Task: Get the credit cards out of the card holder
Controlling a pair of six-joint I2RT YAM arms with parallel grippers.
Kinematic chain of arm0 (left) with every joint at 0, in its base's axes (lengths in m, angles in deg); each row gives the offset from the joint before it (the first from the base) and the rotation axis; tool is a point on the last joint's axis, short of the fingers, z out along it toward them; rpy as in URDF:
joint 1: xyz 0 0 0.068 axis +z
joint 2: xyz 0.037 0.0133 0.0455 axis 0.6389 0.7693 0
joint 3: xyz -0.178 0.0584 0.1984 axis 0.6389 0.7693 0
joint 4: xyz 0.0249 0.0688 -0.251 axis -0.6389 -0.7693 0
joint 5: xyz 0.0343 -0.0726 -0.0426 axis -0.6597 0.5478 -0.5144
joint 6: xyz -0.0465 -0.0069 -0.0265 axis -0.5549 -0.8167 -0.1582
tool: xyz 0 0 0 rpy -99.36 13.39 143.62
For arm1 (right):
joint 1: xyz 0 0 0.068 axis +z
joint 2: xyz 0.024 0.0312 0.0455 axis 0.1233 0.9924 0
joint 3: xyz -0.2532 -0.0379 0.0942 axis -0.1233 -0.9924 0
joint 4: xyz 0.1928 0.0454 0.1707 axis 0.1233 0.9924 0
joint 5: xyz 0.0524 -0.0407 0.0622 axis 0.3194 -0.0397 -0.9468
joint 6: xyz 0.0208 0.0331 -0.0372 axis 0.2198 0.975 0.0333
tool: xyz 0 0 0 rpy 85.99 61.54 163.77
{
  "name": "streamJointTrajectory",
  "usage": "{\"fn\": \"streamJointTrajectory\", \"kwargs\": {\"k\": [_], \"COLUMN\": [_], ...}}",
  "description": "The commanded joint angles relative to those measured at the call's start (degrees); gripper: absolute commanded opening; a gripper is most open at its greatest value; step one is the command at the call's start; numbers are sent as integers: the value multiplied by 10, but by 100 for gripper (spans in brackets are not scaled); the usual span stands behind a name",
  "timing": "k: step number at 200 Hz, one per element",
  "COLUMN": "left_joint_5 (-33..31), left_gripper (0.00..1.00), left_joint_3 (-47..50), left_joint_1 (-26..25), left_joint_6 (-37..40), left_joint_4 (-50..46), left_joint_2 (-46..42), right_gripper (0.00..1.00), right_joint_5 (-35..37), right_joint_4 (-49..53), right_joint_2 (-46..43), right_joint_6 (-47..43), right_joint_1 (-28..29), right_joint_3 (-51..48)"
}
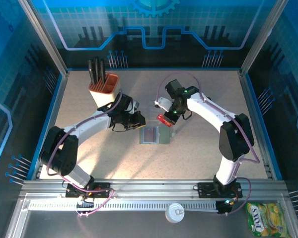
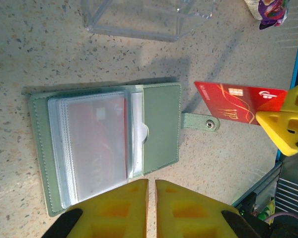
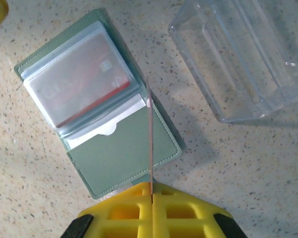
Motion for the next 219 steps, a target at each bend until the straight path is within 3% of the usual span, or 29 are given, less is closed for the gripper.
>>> {"fn": "streamJointTrajectory", "kwargs": {"k": [1,51,141,219], "left_joint_5": [-16,-22,-18,-18], "left_gripper": [13,12,12,12], "left_joint_3": [18,52,73,69], "left_joint_1": [10,28,39,48], "left_joint_6": [9,-36,-44,-48], "left_joint_4": [-24,3,20,16], "left_joint_2": [-29,-54,-40,-44], "right_gripper": [0,0,0,0], "right_joint_5": [-5,-9,-33,-15], "right_joint_4": [40,105,177,206], "right_joint_2": [15,104,262,296], "right_joint_6": [-126,-181,-212,-231], "right_joint_1": [5,3,-21,-34], "right_joint_3": [42,173,395,411]}}
